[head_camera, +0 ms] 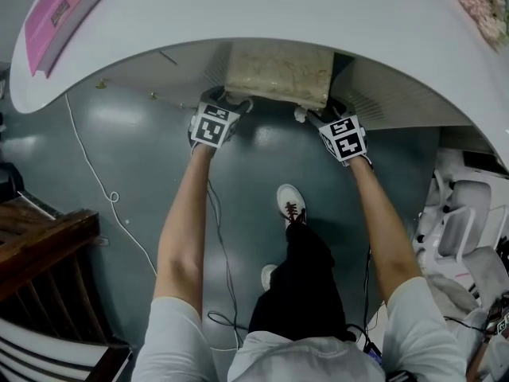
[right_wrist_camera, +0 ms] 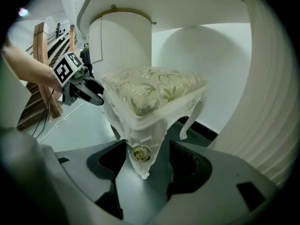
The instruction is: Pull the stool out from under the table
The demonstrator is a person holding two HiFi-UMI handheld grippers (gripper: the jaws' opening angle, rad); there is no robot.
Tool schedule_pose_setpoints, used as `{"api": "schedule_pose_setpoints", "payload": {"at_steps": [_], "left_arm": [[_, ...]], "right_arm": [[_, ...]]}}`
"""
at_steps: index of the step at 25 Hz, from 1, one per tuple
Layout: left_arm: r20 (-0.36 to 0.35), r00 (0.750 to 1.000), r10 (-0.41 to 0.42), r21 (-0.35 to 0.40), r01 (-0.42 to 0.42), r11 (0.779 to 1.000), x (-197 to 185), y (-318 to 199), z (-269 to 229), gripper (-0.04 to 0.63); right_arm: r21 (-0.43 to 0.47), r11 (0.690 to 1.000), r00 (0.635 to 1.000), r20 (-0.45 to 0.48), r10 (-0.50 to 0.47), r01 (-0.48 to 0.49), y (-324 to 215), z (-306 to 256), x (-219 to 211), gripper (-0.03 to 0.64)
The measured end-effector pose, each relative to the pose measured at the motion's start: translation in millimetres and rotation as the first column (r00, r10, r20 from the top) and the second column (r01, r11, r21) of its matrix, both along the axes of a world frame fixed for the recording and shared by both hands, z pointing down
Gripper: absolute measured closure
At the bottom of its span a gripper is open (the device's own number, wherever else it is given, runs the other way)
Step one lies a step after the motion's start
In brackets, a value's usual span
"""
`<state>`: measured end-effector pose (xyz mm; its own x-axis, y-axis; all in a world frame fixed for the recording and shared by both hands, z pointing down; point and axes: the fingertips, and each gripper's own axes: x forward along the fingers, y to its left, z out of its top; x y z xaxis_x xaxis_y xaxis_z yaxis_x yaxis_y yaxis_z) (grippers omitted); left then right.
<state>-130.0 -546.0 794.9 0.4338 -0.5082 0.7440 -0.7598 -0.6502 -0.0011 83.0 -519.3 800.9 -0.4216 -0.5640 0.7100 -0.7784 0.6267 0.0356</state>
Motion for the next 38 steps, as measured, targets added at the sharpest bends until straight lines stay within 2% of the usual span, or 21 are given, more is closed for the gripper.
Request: {"api": "schedule_pose_setpoints", "payload": {"at_steps": [3, 4, 7, 11, 18, 23, 31, 38], "left_arm": [[-0.046, 0.998, -0.044, -0.006, 0.044, 0.999, 3, -7, 1, 0.298], [-0.054, 0.997, -0.053, -0.011, 0.053, 0.999, 4, -7, 0, 0.318], [-0.043, 0.997, -0.058, -0.003, 0.058, 0.998, 4, -6, -2, 0.338], [-0.025, 0.998, -0.059, -0.016, 0.059, 0.998, 2, 1, -2, 0.353], [-0.046, 0.997, -0.063, -0.059, 0.061, 0.996, 1, 31, -1, 0.357], [-0.059, 0.997, -0.042, -0.131, 0.034, 0.991, 5, 69, -4, 0.368], [-0.062, 0.998, -0.033, -0.179, 0.021, 0.984, 0, 134, -6, 0.379], [-0.056, 0.996, -0.069, -0.189, 0.057, 0.98, 2, 206, -4, 0.38]], "right_arm": [[-0.019, 1.0, 0.999, 0.043, -0.016, 0.017, -2, 2, 0, 0.319], [-0.026, 0.999, 0.998, 0.057, -0.02, 0.021, 0, 2, 0, 0.335], [-0.026, 1.0, 0.997, 0.076, -0.004, 0.006, 4, 0, 1, 0.367], [-0.035, 0.999, 0.998, 0.06, 0.002, 0.0, 10, 0, 2, 0.376], [-0.093, 0.995, 0.999, 0.023, 0.035, -0.033, 35, -1, 2, 0.382], [-0.138, 0.989, 0.998, -0.034, 0.047, -0.051, 72, -3, 7, 0.387], [-0.223, 0.973, 0.997, -0.067, 0.041, -0.055, 135, -4, 5, 0.396], [-0.241, 0.969, 0.995, -0.095, 0.024, -0.046, 205, -3, 7, 0.4]]}}
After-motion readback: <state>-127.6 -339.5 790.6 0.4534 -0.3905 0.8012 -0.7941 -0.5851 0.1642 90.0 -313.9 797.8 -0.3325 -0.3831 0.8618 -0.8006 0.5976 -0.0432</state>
